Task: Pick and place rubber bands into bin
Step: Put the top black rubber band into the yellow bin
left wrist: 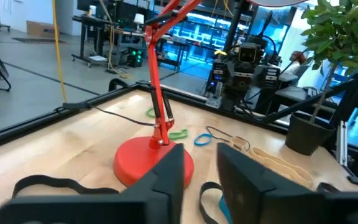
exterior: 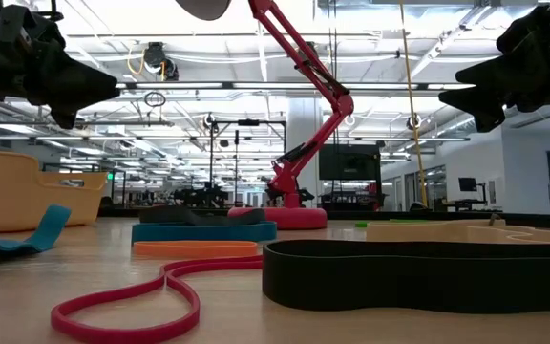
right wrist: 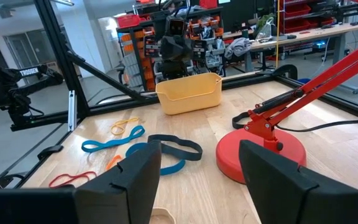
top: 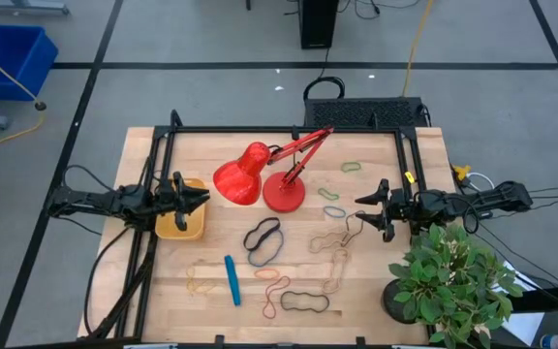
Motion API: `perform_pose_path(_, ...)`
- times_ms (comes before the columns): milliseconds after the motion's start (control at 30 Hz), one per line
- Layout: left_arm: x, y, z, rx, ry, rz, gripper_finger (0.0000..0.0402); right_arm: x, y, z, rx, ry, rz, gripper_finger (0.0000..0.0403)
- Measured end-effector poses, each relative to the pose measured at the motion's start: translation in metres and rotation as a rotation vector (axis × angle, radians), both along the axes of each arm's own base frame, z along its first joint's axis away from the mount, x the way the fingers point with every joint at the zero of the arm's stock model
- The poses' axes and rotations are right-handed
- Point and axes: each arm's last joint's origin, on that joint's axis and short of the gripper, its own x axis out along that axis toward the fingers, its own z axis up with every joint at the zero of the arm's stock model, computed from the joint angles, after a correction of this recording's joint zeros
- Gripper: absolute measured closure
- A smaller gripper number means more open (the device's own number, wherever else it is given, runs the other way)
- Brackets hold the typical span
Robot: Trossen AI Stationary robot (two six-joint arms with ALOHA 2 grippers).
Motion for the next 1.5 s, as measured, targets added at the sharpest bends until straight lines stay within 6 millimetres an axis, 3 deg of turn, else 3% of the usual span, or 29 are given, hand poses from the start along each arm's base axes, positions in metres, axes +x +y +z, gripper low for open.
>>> perform_pose_path(167,0.0,0.0,0.0,-0.007,-0.001,-0.013,0.0219,0.0,0.0,0.0,0.0,0.0,0.0,0.0193)
perform_pose_path(367,0.0,0.0,0.001,-0.071,-0.025,-0.028,0.0183,0.0,0.0,0.0,0.0,0.0,0.0,0.0193)
perform_pose_path(533,0.002,0.003,0.004,-0.097,0.005,0.019,0.019,0.0,0.0,0.0,0.0,0.0,-0.003,0.0193)
perform_pose_path(667,0.007,0.007,0.015,-0.077,0.185,0.078,0.0211,0.0,-0.002,0.0,-0.002,0.0,-0.076,0.0193)
perform_pose_path(867,0.025,0.02,0.051,-0.027,0.515,0.175,0.0242,-0.001,-0.006,0.001,-0.003,-0.006,-0.205,0.0193)
perform_pose_path(967,0.042,0.031,0.061,0.045,0.705,0.204,0.0251,-0.001,-0.006,0.001,-0.002,-0.009,-0.206,0.0193)
perform_pose_path(1133,0.076,0.056,0.066,0.095,0.876,0.208,0.0254,-0.001,-0.006,0.001,-0.002,-0.008,-0.206,0.0193)
perform_pose_path(1300,0.1,0.088,0.05,0.039,0.915,0.147,0.0254,-0.001,-0.006,0.001,-0.002,-0.008,-0.204,0.0193)
perform_pose_path(1500,0.102,0.13,0.034,-0.105,0.86,0.161,0.0254,-0.001,-0.006,0.001,-0.002,-0.008,-0.204,0.0193)
